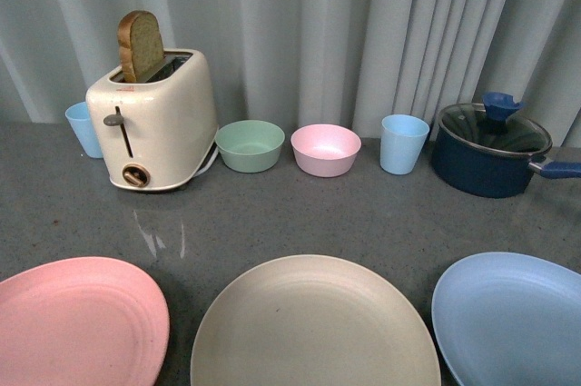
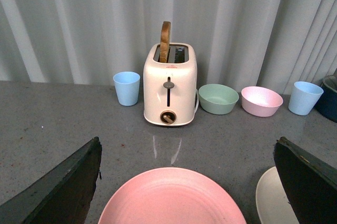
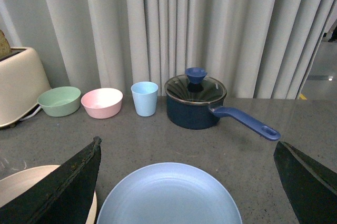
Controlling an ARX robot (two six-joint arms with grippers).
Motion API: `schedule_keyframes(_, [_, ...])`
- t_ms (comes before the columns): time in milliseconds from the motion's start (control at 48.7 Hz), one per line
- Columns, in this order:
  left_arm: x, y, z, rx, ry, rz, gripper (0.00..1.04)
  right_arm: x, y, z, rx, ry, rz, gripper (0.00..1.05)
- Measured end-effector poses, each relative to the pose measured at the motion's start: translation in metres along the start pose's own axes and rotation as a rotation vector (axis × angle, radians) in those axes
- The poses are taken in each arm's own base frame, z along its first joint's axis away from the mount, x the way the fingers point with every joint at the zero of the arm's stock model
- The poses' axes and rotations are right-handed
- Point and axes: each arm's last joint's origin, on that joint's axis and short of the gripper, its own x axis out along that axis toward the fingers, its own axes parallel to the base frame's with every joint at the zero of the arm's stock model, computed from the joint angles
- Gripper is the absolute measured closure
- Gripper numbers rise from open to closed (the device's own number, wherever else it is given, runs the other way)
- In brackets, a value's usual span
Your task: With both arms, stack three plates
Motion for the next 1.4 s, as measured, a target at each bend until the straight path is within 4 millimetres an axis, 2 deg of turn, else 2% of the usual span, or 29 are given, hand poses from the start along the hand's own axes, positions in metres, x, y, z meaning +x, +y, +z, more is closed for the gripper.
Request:
schedule_keyframes(883, [0.000,0.000,0.000,0.000,0.000,0.000,0.07,0.000,0.000,0.000,0.000,0.000,0.000,0.07])
schedule_keyframes(965, [0.004,0.000,-0.002,-0.137,0.231,-0.062,0.07,0.000,0.000,0.000,0.000,0.000,0.000,0.07])
schedule_keyframes(1067, [0.027,0.008,0.006,-0.254,0.326,-0.052,0.07,0.000,0.000,0.000,0.000,0.000,0.000,0.07])
schedule_keyframes(1231, [0.073,0.029,0.022,-0.219,0.321,-0.082,0.07,0.000,0.000,0.000,0.000,0.000,0.000,0.07])
schedule_keyframes(1293, [0.096,0.046,0.014,-0.175,0.396,-0.071,0.07,0.000,0.000,0.000,0.000,0.000,0.000,0.07])
schedule_keyframes(1396, [0.126,0.076,-0.012,-0.128,0.552,0.010,0.07,0.000,0.000,0.000,0.000,0.000,0.000,0.07])
